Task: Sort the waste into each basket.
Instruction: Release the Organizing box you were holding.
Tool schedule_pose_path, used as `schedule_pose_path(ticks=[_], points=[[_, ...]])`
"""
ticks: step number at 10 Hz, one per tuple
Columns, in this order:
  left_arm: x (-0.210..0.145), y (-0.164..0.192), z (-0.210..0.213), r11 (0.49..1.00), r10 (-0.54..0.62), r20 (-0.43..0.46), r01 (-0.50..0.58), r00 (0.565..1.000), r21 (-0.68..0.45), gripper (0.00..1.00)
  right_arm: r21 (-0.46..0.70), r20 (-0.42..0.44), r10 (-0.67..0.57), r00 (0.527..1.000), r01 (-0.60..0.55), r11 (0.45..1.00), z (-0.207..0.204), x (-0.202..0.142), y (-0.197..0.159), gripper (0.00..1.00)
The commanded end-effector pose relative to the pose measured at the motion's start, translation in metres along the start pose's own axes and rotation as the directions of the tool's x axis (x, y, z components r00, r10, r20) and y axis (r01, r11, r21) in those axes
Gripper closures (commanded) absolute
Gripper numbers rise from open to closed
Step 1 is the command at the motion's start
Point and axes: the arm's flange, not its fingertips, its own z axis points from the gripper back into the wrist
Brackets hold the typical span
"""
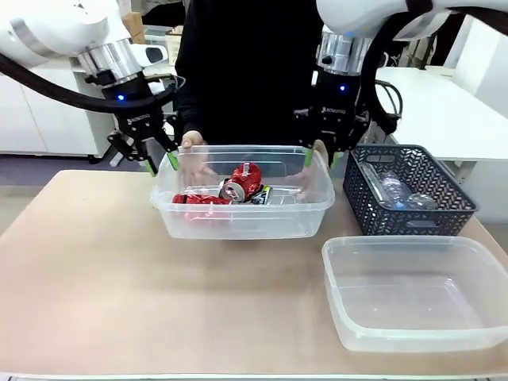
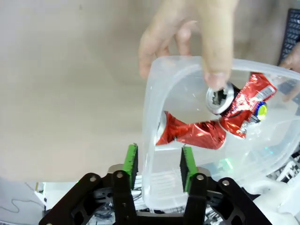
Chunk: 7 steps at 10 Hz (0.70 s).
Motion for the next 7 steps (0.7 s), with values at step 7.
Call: schedule_pose_path(ticks=[7], points=[[-0.043,0.011,0.001,0.993,-0.115,0.069,0.114,0.991,0.020,0.00,0.136,0.115,0.093,0.989,-0.109,0.985,-0.008,-0.047,-0.060,0.00]])
